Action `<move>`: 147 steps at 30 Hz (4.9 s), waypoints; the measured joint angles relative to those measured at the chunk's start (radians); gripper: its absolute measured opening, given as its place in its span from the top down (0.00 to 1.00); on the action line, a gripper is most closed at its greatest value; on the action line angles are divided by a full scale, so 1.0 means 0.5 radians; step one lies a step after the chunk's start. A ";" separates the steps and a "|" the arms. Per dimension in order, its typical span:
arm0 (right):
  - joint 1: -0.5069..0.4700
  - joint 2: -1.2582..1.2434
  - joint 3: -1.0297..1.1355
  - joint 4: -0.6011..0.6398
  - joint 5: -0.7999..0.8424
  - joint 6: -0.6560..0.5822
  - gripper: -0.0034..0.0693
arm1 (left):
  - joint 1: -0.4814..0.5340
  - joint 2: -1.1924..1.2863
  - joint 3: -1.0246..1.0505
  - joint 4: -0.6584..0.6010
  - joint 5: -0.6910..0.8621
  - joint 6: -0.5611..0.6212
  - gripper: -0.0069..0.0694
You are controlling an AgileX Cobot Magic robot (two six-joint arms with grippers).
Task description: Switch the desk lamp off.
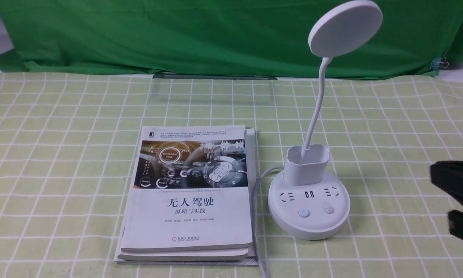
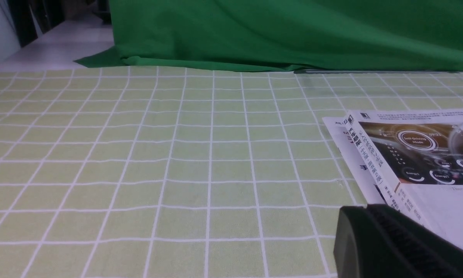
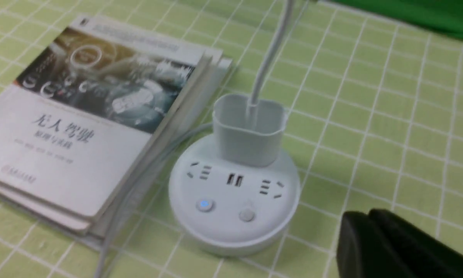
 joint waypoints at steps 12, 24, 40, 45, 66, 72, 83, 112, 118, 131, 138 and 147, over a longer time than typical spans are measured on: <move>-0.534 -1.312 1.123 -0.004 -0.620 -0.193 0.92 | 0.000 0.000 0.000 0.018 0.000 0.000 0.91; -0.544 -1.418 1.193 -0.004 -0.609 -0.210 0.93 | 0.000 0.000 0.000 0.041 0.000 0.000 0.91; -0.544 -1.418 1.197 -0.004 -0.497 -0.208 0.93 | 0.000 0.000 0.000 0.041 0.000 0.000 0.91; -0.544 -1.418 1.197 -0.004 -0.493 -0.208 0.93 | 0.000 0.000 0.000 0.041 0.000 0.000 0.91; -0.544 -1.418 1.197 -0.004 -0.493 -0.208 0.93 | 0.000 0.000 0.000 0.041 0.000 0.000 0.91; -0.544 -1.418 1.197 -0.004 -0.493 -0.208 0.93 | 0.000 0.000 0.000 0.041 0.000 0.000 0.91; -0.549 -1.418 1.197 -0.004 -0.493 -0.208 0.93 | 0.000 0.000 0.000 0.045 0.000 0.000 0.91; -0.819 -1.418 1.197 -0.004 -0.492 -0.208 0.92 | 0.000 0.000 0.000 0.045 0.000 0.000 0.91; -0.819 -1.418 1.197 -0.004 -0.490 -0.208 0.92 | 0.000 0.000 0.000 0.045 0.000 0.000 0.91; -0.819 -1.418 1.197 -0.004 -0.490 -0.208 0.92 | 0.000 0.000 0.000 0.045 0.000 0.000 0.91; -0.819 -1.418 1.197 -0.004 -0.490 -0.208 0.92 | 0.000 0.000 0.000 0.046 0.000 -0.002 0.91; -0.819 -1.418 1.197 -0.004 -0.490 -0.208 0.92 | 0.000 0.000 0.000 0.046 0.000 -0.002 0.91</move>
